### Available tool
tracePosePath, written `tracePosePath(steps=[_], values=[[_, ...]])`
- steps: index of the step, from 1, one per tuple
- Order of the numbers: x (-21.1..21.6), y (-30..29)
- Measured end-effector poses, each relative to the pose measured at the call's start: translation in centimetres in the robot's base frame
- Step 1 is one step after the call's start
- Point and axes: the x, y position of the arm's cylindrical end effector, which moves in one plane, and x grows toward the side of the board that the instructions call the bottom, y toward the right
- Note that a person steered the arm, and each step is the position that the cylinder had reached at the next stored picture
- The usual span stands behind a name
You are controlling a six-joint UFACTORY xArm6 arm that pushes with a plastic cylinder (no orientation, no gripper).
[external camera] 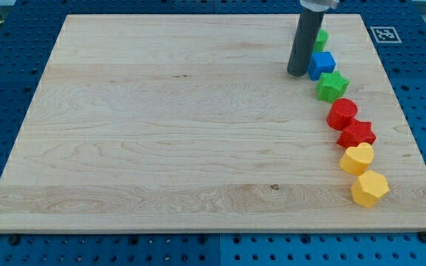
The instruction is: Push the blue cube slightly right
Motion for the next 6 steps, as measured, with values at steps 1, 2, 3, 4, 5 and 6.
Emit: tracePosePath(steps=[1, 2, 3, 4, 5, 6], values=[[0.0, 0.8], [0.0, 1.4], [0.0, 1.6], [0.0, 0.0], [0.2, -3.2], [0.5, -3.7]])
